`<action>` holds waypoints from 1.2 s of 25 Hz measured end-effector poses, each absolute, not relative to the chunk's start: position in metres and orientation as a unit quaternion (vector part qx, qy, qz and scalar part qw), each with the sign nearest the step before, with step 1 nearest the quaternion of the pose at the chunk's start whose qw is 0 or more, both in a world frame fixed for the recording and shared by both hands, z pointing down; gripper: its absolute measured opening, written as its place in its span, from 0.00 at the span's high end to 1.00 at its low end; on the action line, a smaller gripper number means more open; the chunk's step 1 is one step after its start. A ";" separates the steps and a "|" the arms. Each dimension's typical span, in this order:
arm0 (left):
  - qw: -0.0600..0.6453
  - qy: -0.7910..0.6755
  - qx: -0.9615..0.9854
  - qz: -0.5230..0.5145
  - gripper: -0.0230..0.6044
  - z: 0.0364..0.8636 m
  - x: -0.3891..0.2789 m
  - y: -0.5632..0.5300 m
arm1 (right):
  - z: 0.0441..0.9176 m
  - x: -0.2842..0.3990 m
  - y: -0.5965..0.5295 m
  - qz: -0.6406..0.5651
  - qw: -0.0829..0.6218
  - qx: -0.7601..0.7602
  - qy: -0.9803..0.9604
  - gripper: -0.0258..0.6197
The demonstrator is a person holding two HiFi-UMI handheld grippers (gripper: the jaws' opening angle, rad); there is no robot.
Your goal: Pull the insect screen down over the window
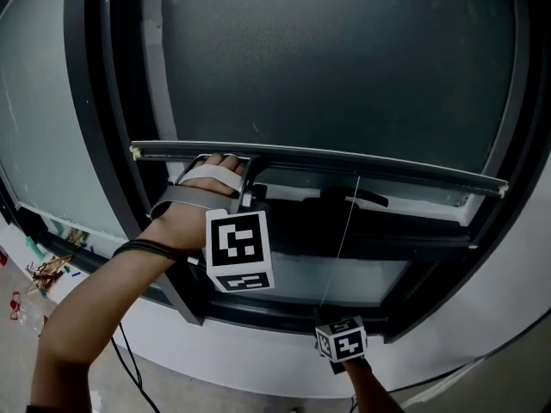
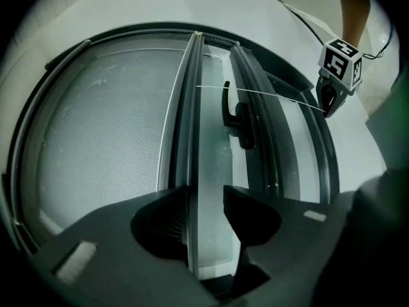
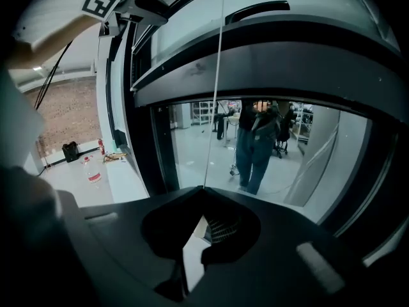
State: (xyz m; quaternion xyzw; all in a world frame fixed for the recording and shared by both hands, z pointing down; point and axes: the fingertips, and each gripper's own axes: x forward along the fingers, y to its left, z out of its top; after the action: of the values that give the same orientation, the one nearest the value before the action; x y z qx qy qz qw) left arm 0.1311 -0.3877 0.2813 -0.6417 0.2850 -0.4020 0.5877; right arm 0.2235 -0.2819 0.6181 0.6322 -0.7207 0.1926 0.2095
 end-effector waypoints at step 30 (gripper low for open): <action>0.545 0.246 -0.660 -0.455 0.72 0.417 0.124 -0.382 | 0.746 0.191 -0.221 0.301 0.324 0.581 -0.683 0.95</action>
State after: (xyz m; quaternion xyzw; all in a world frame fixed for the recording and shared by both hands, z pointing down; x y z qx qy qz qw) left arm 0.1237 -0.3815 0.4174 -0.6600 0.2459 -0.4549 0.5450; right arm 0.1910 -0.2210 0.7462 0.5809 -0.6833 0.3011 0.3242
